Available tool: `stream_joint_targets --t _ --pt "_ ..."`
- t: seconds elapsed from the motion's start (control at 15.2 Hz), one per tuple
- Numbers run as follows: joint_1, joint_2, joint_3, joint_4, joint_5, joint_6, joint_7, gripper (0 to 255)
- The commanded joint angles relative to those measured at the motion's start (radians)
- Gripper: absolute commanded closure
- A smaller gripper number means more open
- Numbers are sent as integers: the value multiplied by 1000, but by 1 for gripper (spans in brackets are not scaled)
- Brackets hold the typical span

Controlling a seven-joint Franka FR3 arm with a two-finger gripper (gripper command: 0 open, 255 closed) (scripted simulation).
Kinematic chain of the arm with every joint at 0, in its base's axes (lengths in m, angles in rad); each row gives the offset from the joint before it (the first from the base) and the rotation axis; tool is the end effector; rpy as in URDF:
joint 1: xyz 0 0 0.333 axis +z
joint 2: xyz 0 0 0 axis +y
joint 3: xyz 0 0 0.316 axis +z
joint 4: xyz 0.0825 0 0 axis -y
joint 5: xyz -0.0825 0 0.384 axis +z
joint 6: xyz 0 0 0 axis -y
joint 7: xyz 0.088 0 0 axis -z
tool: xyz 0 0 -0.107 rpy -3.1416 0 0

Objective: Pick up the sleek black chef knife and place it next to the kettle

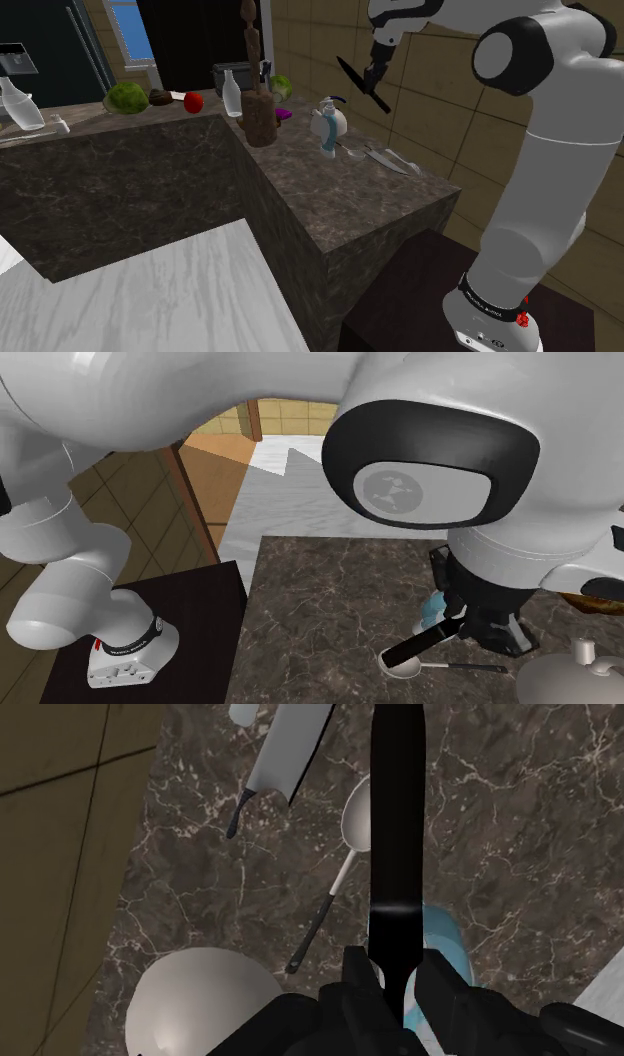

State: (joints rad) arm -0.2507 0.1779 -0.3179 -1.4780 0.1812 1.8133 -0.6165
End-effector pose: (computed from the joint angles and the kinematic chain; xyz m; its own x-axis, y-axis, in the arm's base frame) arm 0.5467 -0.3110 0.5927 0.9782 0.0269 0.2058 0.0291 -0.9995 -0.0074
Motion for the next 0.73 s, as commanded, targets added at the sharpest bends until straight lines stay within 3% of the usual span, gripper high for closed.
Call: stream_joint_targets --t 0.0,0.07,0.66 --pt "-35 92 -12 124 37 -41 -38 255" --pt "-52 128 -14 174 51 -59 -50 255" --pt "-39 106 -10 22 47 71 -65 255"
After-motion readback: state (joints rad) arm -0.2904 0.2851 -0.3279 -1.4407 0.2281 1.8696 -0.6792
